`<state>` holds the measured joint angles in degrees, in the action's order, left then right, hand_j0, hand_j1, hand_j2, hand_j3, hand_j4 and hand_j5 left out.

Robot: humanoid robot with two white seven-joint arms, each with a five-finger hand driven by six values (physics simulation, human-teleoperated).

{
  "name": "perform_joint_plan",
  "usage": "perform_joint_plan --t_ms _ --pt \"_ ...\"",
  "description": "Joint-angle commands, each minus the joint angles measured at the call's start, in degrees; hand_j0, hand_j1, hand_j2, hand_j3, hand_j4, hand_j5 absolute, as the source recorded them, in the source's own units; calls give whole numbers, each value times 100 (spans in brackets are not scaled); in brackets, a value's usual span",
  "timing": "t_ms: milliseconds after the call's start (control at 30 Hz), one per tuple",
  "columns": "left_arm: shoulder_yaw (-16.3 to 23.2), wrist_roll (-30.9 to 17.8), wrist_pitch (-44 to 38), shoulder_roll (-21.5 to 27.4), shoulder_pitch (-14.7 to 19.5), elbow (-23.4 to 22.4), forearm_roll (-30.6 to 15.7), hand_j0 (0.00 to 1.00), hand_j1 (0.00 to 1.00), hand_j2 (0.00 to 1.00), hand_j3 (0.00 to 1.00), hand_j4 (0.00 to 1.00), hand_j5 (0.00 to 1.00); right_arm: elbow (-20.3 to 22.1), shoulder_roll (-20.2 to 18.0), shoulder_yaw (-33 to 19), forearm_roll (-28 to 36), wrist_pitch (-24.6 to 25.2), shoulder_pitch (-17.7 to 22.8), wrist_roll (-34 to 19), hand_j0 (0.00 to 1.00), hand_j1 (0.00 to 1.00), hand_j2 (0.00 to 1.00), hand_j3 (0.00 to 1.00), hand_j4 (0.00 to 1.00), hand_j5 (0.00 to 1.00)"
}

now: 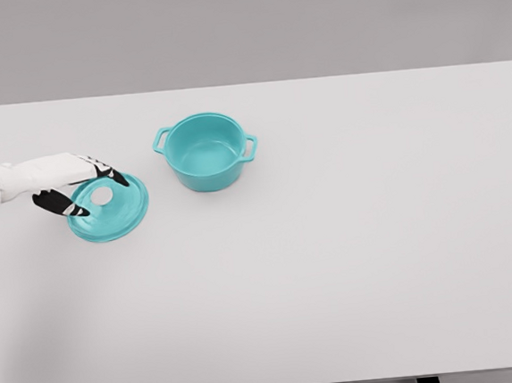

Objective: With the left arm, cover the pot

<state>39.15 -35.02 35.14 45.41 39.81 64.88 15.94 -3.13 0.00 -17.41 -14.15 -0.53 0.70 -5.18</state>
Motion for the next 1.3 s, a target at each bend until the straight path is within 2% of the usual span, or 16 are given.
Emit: perform_joint_plan --t_ms 0,167,667,867,967,1267 --pt "-3 2 -14 3 -9 24 23 79 79 79 79 79 79 -3 0 0 0 0 0 -1 100 100 100 100 100 100" --pt "-3 2 -14 3 -9 33 58 76 76 76 76 76 76 -3 0 0 0 0 0 -1 100 100 100 100 100 100" --pt "5 2 -14 -32 -9 253 216 76 76 76 76 76 76 5 0 0 0 0 0 -1 100 100 100 100 100 100" --pt "5 2 -14 -41 -35 244 225 75 75 75 75 75 75 -3 0 0 0 0 -9 -1 100 100 100 100 100 100" --pt "-3 2 -14 -32 -70 235 216 70 70 70 70 70 70 -3 0 0 0 0 0 -1 100 100 100 100 100 100" --pt "-3 2 -14 -23 -88 174 225 71 71 71 71 71 71 -3 0 0 0 0 0 -1 100 100 100 100 100 100"
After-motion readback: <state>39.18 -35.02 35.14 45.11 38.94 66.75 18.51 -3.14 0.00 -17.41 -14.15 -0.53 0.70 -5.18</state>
